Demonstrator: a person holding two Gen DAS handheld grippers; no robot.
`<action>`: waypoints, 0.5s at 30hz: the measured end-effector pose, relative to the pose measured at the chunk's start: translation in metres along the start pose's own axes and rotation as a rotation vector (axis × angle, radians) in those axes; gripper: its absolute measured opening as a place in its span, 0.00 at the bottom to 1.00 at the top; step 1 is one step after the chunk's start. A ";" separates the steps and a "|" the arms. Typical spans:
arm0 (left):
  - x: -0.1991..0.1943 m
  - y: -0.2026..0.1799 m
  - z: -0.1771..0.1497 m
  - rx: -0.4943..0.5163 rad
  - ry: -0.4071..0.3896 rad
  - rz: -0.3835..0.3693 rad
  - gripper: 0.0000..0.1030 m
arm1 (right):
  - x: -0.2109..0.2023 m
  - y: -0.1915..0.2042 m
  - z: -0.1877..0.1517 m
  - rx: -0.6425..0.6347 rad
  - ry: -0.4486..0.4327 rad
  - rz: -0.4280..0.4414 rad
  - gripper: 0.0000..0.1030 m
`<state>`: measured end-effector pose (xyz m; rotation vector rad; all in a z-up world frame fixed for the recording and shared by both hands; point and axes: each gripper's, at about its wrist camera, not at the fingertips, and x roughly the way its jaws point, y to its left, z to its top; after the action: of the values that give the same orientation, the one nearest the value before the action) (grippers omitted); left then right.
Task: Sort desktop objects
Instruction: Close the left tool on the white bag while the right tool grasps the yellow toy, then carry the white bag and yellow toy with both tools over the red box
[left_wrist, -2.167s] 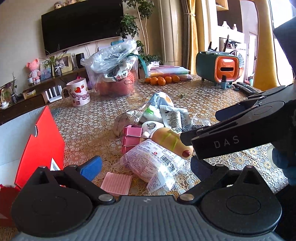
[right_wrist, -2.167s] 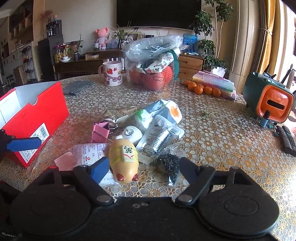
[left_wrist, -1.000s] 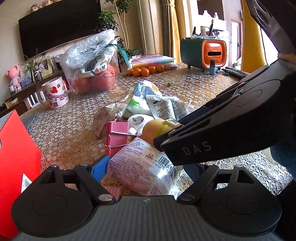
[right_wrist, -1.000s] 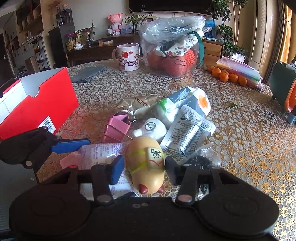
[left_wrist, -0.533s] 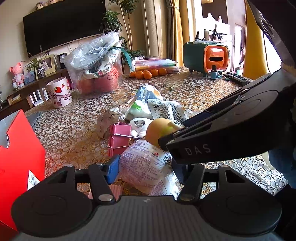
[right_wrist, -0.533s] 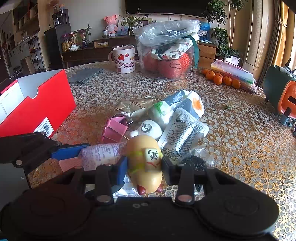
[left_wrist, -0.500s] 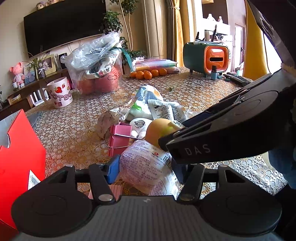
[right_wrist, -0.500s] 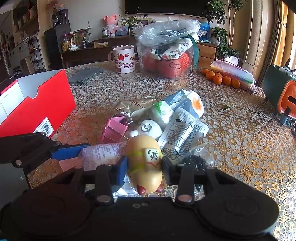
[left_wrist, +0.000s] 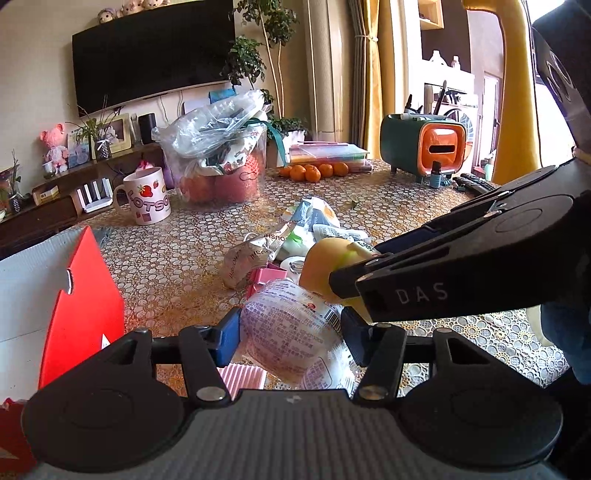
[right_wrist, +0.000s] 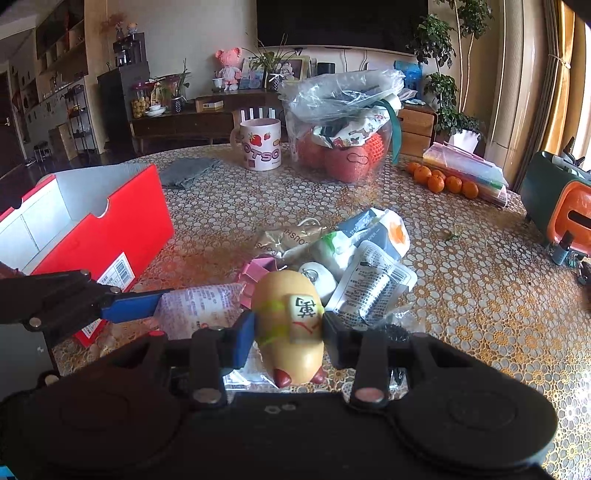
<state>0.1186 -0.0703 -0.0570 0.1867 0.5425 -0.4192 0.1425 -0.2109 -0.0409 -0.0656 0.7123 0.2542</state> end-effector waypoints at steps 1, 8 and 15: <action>-0.005 0.001 0.001 -0.004 -0.004 0.004 0.55 | -0.003 0.001 0.001 0.000 -0.005 0.004 0.38; -0.033 0.012 0.004 -0.034 -0.036 0.030 0.55 | -0.027 0.011 0.006 -0.012 -0.045 0.021 0.37; -0.062 0.026 0.010 -0.063 -0.071 0.055 0.55 | -0.043 0.024 0.014 -0.032 -0.081 0.031 0.36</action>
<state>0.0861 -0.0290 -0.0137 0.1253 0.4794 -0.3531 0.1138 -0.1946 -0.0014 -0.0743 0.6292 0.2967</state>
